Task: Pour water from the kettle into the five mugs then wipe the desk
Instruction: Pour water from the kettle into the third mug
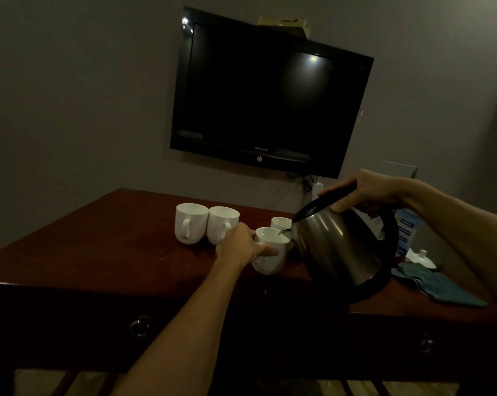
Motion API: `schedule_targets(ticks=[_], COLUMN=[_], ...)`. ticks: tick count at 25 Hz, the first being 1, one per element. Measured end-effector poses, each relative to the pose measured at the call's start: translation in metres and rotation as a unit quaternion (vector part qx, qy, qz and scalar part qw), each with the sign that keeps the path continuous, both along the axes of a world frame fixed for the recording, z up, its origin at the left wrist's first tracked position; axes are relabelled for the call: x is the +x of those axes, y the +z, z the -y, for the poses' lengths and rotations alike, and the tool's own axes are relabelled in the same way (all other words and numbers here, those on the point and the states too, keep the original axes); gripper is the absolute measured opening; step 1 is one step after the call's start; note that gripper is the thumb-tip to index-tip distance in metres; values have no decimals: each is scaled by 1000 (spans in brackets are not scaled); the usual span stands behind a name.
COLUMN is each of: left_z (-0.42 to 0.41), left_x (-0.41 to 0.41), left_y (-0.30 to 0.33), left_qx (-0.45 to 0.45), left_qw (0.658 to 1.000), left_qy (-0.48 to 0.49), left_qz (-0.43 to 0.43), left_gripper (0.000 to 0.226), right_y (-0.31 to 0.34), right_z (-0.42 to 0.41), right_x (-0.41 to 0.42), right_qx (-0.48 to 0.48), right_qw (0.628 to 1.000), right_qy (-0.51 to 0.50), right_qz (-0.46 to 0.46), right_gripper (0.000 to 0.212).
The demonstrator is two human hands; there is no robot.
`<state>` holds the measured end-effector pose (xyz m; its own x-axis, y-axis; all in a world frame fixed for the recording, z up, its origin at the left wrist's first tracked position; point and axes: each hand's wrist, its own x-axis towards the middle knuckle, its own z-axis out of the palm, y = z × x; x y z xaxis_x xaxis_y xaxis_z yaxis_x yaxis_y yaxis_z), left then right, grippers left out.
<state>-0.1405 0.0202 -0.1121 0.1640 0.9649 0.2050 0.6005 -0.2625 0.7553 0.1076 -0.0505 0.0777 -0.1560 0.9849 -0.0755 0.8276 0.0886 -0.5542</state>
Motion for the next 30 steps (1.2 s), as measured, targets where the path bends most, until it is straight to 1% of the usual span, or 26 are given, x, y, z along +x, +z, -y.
schedule_targets(ticks=[2,7,11,14,22,25,28,30], left_z=[0,1,0,0,0,1,1,0], left_x=[0,0,0,0,-1,0,0,-1], left_y=[0,1,1,2,1,2,2,1], left_qx=[-1,-1,-4,-7,-5,-7,-9,-5], left_qw=[1000,1000,1000,1000,1000,1000,1000,1000], left_qy=[1,-1,4,-2,-1,0,-2,0], left_qz=[1,2,2,1,7,9,7,7], left_gripper=[53,56,59,58,60,60,60,61], right_y=[1,3,2,3,3,3,2,1], right_z=[0,-2,-3,-1,0,-1,0,2], right_x=[-2,-3,0,-2,-5,-3,-3,-3], right_qx=[0,0,-7,-1,6,3,6,7], right_qw=[1000,1000,1000,1000,999,1000,1000,1000], right_qy=[-2,1,5,4,0,5,3,2], right_qz=[5,17,14,24,33,29,25,21], right_gripper=[48,53,62,57,57,61,54,53])
